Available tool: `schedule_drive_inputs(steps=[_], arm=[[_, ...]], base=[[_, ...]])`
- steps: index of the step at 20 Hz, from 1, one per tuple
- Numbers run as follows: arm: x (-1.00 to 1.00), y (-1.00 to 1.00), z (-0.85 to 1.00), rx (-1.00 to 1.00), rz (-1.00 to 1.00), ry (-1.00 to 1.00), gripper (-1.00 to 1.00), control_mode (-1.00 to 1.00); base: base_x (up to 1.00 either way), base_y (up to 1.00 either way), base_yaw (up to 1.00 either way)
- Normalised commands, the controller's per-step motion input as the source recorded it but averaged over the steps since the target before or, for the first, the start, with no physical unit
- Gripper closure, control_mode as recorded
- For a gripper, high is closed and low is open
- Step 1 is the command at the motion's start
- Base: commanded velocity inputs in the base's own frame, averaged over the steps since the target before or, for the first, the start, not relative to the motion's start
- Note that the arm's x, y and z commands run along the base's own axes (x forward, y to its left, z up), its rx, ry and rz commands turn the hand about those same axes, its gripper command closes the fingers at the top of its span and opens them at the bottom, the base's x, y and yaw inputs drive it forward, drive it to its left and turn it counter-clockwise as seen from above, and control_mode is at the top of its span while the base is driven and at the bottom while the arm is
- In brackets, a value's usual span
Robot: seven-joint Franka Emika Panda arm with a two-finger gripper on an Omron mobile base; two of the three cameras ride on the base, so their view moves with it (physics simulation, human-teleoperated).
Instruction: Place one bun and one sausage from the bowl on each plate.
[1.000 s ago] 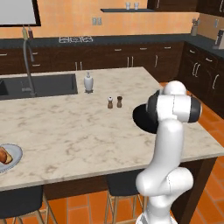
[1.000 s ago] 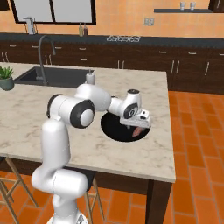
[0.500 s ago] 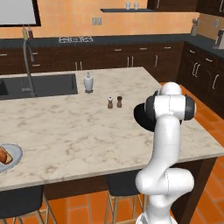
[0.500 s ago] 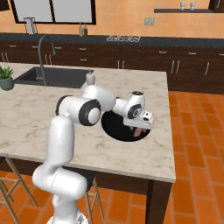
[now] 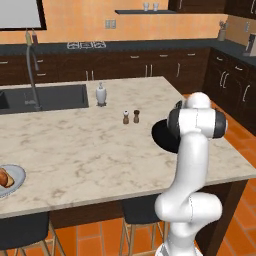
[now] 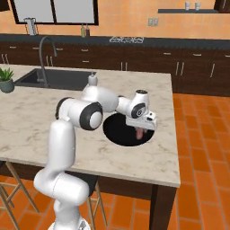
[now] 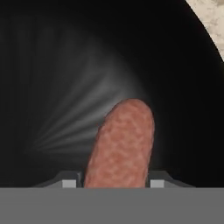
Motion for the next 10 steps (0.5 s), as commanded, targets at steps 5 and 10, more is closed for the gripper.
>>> schedule_drive_inputs(steps=[5,10], arm=[[-0.66,0.0,1.0,0.1,0.0,-0.05,1.0,-1.0],[-0.65,0.05,0.98,0.09,0.0,-0.01,1.0,-1.0]], base=[[0.0,0.0,0.0],[0.0,0.0,0.0]])
